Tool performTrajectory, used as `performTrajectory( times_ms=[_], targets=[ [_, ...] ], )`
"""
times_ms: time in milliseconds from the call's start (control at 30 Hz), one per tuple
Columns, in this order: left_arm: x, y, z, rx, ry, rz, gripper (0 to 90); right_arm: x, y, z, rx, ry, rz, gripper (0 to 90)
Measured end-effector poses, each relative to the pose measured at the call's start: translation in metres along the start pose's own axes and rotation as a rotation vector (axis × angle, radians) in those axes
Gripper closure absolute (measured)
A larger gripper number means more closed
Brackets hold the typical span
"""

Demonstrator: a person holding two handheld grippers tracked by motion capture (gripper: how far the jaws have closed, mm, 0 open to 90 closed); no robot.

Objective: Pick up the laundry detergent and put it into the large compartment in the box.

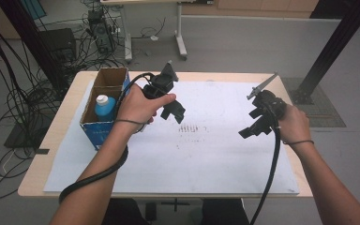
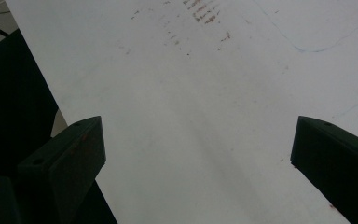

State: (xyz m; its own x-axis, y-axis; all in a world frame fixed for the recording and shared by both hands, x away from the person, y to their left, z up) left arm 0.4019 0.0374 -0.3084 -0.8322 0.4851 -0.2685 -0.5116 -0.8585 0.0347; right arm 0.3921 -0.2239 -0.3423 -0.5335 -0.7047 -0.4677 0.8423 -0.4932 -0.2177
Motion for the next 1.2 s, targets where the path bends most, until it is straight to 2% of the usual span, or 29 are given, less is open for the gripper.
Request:
performTrajectory(
  times_ms=[500, 633, 1000, 1200],
  targets=[
    [0.006, -0.001, -0.029, 0.005, -0.023, 0.011, 8.1, 0.002, 0.001, 0.001, 0.004, 0.001, -0.008, 3.0],
    [0.006, -0.001, -0.032, 0.012, -0.022, 0.018, 8.4, 0.001, 0.001, 0.001, 0.004, 0.0, -0.008, 3.0],
    [0.005, 0.004, -0.035, 0.023, -0.028, 0.002, 8.4, 0.003, 0.002, 0.001, 0.004, -0.002, -0.014, 3.0],
    [0.004, 0.004, -0.033, 0.026, -0.024, 0.006, 8.5, 0.003, 0.001, 0.001, 0.004, -0.001, -0.01, 3.0]
  ],
)
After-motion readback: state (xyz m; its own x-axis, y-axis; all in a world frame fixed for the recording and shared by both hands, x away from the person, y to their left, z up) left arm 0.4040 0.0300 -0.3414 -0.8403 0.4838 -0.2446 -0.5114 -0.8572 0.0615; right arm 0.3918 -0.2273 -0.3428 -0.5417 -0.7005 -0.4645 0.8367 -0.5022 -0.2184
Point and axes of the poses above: each handheld gripper's, and its own axes: z roughly backward along the jaws, x roughly out of its underside, y roughly to its right, the point moved 7 cm from there along -z, roughly forward along the jaws, and after that the axes turned 6 degrees about -x, right-handed, at the moved point
